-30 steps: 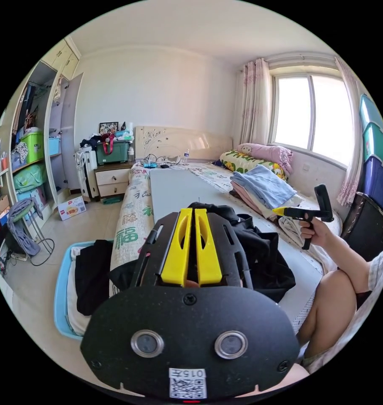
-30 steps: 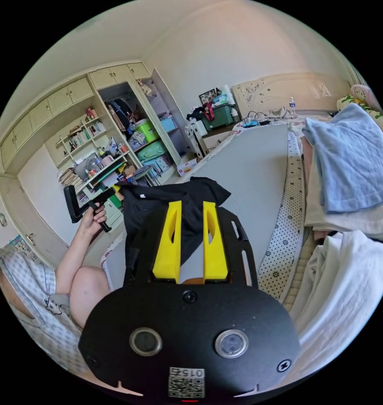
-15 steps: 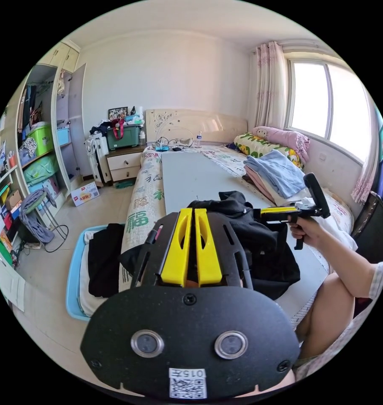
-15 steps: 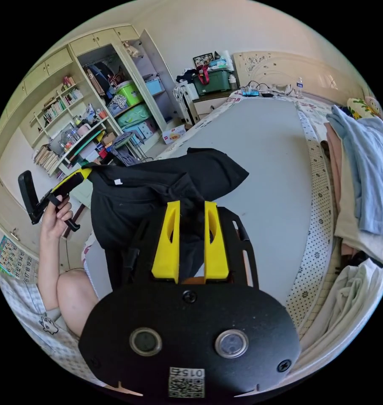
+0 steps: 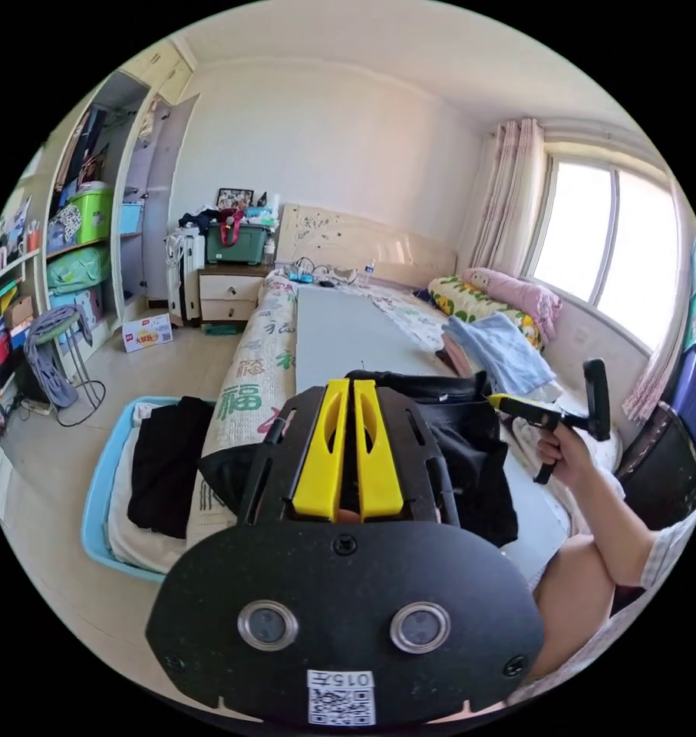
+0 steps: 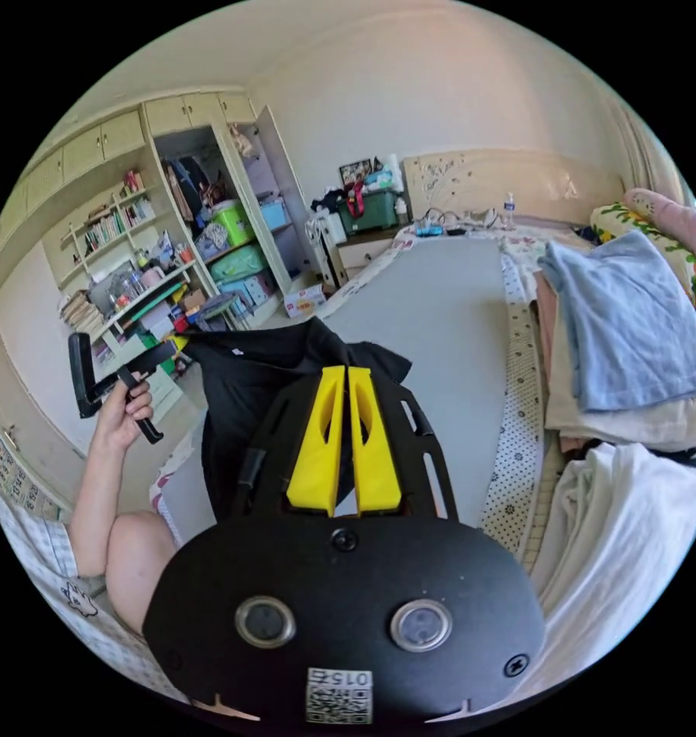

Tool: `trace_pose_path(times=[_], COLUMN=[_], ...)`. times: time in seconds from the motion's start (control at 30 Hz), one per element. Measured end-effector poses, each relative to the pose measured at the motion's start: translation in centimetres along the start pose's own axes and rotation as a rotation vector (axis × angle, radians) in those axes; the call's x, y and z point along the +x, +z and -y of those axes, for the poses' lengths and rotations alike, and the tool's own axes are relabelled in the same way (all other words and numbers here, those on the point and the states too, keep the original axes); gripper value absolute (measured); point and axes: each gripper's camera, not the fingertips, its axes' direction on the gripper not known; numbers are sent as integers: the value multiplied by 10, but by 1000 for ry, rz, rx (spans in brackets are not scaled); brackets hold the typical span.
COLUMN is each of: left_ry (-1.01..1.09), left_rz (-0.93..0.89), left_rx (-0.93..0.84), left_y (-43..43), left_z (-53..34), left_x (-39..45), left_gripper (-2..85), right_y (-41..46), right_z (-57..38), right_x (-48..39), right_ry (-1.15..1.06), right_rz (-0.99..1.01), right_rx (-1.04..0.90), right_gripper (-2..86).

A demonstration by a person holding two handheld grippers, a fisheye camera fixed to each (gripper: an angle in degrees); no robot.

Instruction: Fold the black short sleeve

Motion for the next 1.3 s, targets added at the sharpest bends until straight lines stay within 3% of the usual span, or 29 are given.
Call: trace_pose_path(times=[0.13, 0.3, 0.47, 0.63, 0.77, 0.93, 1.03, 1.2, 1.3], left_ry=[-53, -81, -94, -60, 25, 199, 274, 289, 274], left_rz=[-74, -92, -73, -34, -37, 22, 98, 145, 179], left_rx=[183, 408, 728, 1072, 1199, 1273, 1280, 1208, 1104], left_y=[-54, -148, -284, -391, -448, -464, -440, -346, -246], left_z=[-1, 16, 27, 5, -6, -16, -14, 15, 50], left_x=[25, 76, 141, 203, 231, 264, 277, 265, 243], left_gripper=[-2, -3, -5, -7, -7, -7, -7, -7, -6], right_y=[-126, -280, -437, -529, -583, -611, -594, -502, -406], right_z=[-31, -33, -71, -116, -134, -152, -132, -56, 16], right_x=[-1, -55, -123, -190, -211, -242, -239, -194, -151], right_ry=[99, 53, 74, -31, -85, -236, -274, -261, -247], right_rz=[34, 5, 169, 262, 291, 75, -22, -138, -229], right_rx=[221, 398, 746, 1029, 1155, 1301, 1291, 1196, 1091], right_gripper=[-8, -7, -4, -3, -3, -3, -3, -3, -3])
